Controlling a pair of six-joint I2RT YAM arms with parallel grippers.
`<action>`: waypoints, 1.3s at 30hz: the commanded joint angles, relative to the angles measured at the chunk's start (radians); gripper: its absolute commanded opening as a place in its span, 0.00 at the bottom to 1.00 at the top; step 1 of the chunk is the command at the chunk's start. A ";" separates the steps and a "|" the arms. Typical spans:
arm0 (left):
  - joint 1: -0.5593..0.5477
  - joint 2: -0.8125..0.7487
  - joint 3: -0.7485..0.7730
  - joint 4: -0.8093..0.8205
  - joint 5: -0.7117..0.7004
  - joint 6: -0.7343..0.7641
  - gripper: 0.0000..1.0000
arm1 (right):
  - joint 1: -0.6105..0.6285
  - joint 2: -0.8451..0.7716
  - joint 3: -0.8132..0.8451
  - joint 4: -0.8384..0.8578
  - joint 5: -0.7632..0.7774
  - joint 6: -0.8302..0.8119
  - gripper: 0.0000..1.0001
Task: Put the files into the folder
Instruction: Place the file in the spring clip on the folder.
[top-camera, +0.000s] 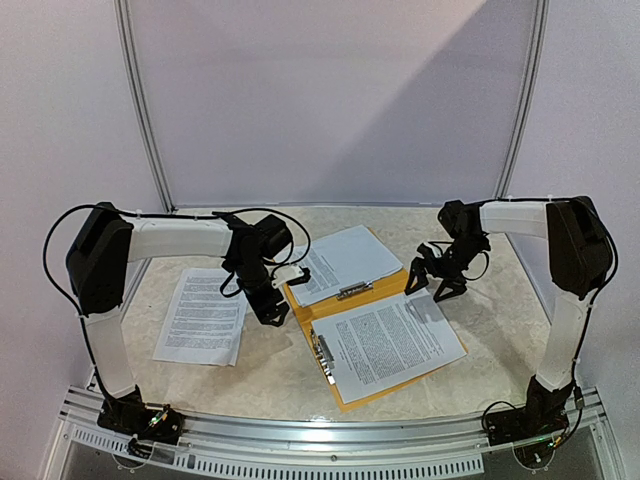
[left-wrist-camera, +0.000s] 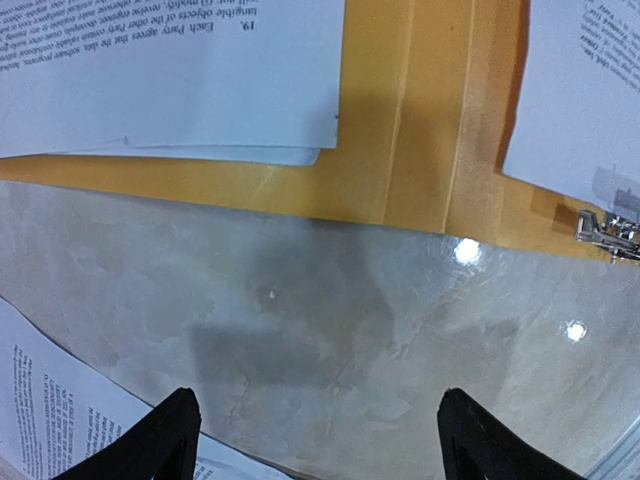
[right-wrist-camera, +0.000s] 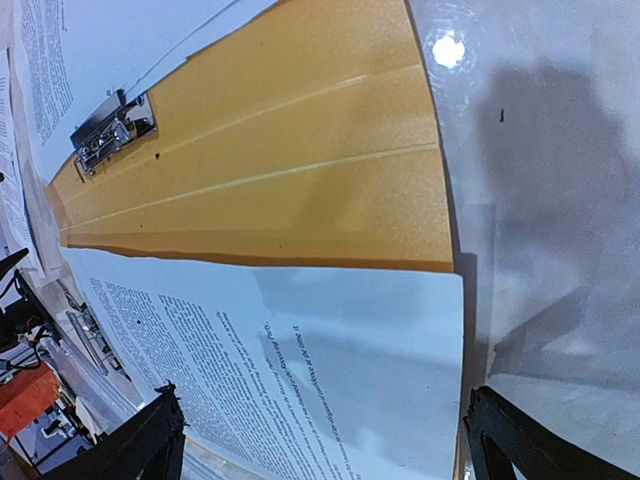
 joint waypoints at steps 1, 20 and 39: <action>-0.019 0.020 0.022 -0.016 0.000 0.015 0.84 | 0.002 0.000 0.009 0.002 0.044 0.008 0.99; -0.019 0.029 0.031 -0.023 -0.001 0.017 0.84 | 0.042 0.051 0.057 0.046 0.027 0.034 0.99; -0.013 -0.072 0.089 -0.080 -0.036 0.109 0.85 | 0.042 -0.077 0.157 0.007 0.326 0.007 0.99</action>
